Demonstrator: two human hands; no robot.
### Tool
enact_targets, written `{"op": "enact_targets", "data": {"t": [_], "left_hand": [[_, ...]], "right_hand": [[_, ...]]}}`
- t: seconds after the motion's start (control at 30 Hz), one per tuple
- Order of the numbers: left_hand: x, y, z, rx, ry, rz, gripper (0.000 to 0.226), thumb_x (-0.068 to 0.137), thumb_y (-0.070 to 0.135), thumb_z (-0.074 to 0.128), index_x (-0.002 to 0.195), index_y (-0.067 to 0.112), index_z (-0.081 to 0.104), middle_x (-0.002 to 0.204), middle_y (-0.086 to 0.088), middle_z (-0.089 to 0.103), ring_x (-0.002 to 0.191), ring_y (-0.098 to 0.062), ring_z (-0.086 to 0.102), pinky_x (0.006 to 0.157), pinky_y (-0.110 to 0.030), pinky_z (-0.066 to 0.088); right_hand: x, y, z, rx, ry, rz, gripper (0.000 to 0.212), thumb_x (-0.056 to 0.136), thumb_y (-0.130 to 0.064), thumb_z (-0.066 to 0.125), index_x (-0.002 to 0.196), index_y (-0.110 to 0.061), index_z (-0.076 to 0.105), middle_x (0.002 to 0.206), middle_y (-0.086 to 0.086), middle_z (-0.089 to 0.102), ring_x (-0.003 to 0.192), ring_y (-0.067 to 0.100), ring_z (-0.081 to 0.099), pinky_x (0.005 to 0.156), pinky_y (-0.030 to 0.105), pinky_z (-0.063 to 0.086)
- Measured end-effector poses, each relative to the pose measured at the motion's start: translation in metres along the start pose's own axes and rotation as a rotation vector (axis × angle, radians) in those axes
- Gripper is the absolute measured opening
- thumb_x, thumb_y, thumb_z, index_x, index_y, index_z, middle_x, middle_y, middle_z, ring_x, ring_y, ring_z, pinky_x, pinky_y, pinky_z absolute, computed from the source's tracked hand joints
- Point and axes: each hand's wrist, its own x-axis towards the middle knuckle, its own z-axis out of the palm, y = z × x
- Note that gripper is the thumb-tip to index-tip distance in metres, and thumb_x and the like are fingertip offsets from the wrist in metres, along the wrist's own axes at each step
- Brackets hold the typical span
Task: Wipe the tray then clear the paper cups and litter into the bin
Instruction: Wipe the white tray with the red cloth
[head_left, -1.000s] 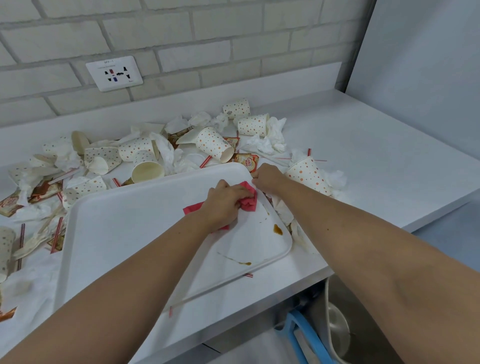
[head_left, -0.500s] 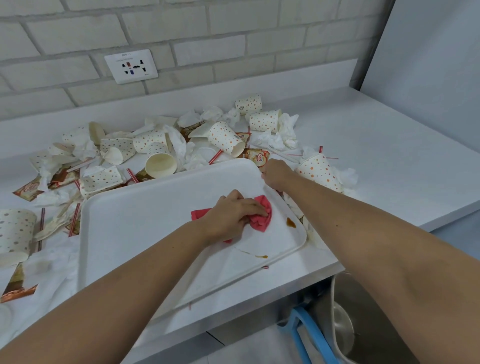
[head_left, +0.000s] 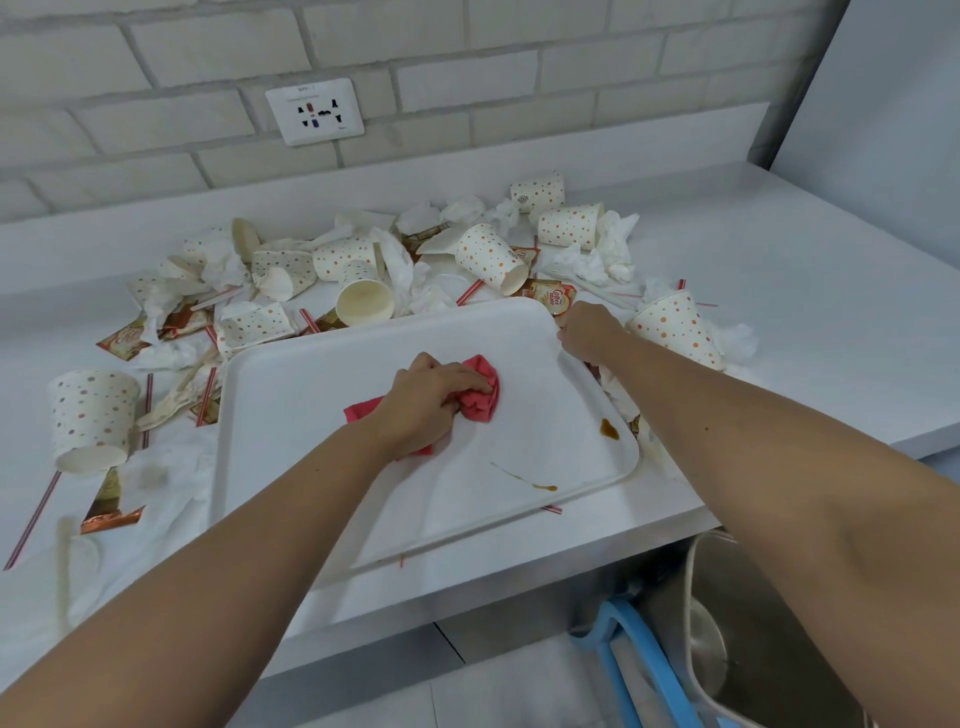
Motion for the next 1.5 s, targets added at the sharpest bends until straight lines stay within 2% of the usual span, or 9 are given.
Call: {"op": "enact_targets", "data": {"t": [0.27, 0.43, 0.6, 0.77, 0.87, 0.93, 1.2, 1.37, 1.5], "left_hand": [[-0.055, -0.044, -0.009, -0.103, -0.077, 0.067, 0.045, 0.089, -0.002, 0.053, 0.124, 0.027, 0.059, 0.104, 0.055, 0.042, 0.102, -0.017, 0.038, 0.097, -0.023, 0.033], [-0.036, -0.023, -0.003, -0.083, -0.036, 0.059, 0.042, 0.090, 0.000, 0.052, 0.123, 0.024, 0.061, 0.130, 0.016, 0.054, 0.102, -0.014, 0.035, 0.100, -0.029, 0.033], [-0.011, -0.001, 0.007, -0.099, -0.036, 0.053, 0.040, 0.091, 0.004, 0.050, 0.122, 0.025, 0.061, 0.131, 0.014, 0.055, 0.100, -0.014, 0.033, 0.101, -0.036, 0.033], [-0.013, -0.005, 0.008, -0.090, -0.039, 0.051, 0.042, 0.092, 0.002, 0.049, 0.126, 0.026, 0.058, 0.133, 0.014, 0.053, 0.099, -0.013, 0.032, 0.101, -0.034, 0.032], [-0.012, -0.004, 0.006, -0.091, -0.046, 0.056, 0.044, 0.092, 0.002, 0.048, 0.127, 0.027, 0.056, 0.134, 0.014, 0.052, 0.099, -0.012, 0.032, 0.102, -0.035, 0.032], [-0.012, -0.004, 0.005, -0.080, -0.055, 0.059, 0.045, 0.092, 0.002, 0.048, 0.128, 0.027, 0.055, 0.135, 0.014, 0.051, 0.100, -0.013, 0.032, 0.101, -0.036, 0.033], [-0.010, -0.006, 0.006, -0.078, -0.062, 0.072, 0.046, 0.091, 0.000, 0.049, 0.127, 0.028, 0.056, 0.134, 0.016, 0.050, 0.102, -0.016, 0.035, 0.098, -0.031, 0.033], [-0.010, -0.004, 0.007, -0.108, -0.047, 0.062, 0.045, 0.091, 0.000, 0.048, 0.126, 0.027, 0.057, 0.129, 0.018, 0.050, 0.102, -0.014, 0.034, 0.097, -0.025, 0.029], [-0.010, -0.003, 0.007, -0.118, -0.040, 0.057, 0.047, 0.090, -0.002, 0.048, 0.125, 0.027, 0.058, 0.128, 0.019, 0.050, 0.103, -0.015, 0.035, 0.097, -0.024, 0.029]], "right_hand": [[-0.003, -0.004, 0.000, -0.033, -0.028, 0.009, 0.026, 0.096, -0.008, 0.040, 0.110, 0.002, 0.059, 0.115, 0.017, 0.061, 0.107, 0.031, 0.057, 0.076, 0.027, 0.038], [-0.007, -0.011, -0.002, -0.051, -0.002, 0.064, 0.025, 0.095, -0.007, 0.040, 0.112, 0.003, 0.056, 0.116, 0.017, 0.060, 0.094, 0.027, 0.055, 0.073, 0.028, 0.038], [-0.013, -0.015, -0.004, -0.059, -0.001, 0.045, 0.024, 0.095, -0.007, 0.041, 0.110, 0.003, 0.057, 0.115, 0.017, 0.060, 0.089, 0.025, 0.052, 0.072, 0.028, 0.038], [-0.023, -0.022, -0.020, -0.110, -0.023, -0.039, 0.023, 0.092, 0.000, 0.040, 0.106, 0.003, 0.059, 0.126, 0.018, 0.054, 0.109, 0.030, 0.053, 0.060, 0.017, 0.035], [-0.044, -0.023, -0.032, -0.144, -0.003, -0.113, 0.040, 0.094, -0.005, 0.045, 0.134, -0.005, 0.048, 0.139, 0.012, 0.044, 0.128, 0.026, 0.043, 0.095, 0.027, 0.042], [-0.058, -0.017, -0.034, -0.178, -0.012, -0.128, 0.037, 0.093, -0.008, 0.049, 0.130, -0.007, 0.052, 0.134, 0.011, 0.049, 0.122, 0.025, 0.047, 0.098, 0.029, 0.042], [-0.097, -0.001, -0.047, 0.036, 0.210, -0.353, 0.020, 0.090, -0.012, 0.059, 0.108, -0.007, 0.066, 0.093, 0.002, 0.050, 0.081, 0.012, 0.043, 0.070, 0.017, 0.029], [-0.094, 0.014, -0.036, -0.027, -0.043, -0.141, 0.020, 0.090, -0.016, 0.059, 0.094, 0.001, 0.066, 0.087, 0.009, 0.067, 0.067, 0.014, 0.051, 0.053, 0.015, 0.035], [-0.090, 0.021, -0.030, 0.212, -0.165, 0.000, 0.006, 0.091, -0.010, 0.058, 0.087, -0.006, 0.056, 0.058, 0.005, 0.058, 0.033, 0.006, 0.052, 0.039, 0.014, 0.044]]}}
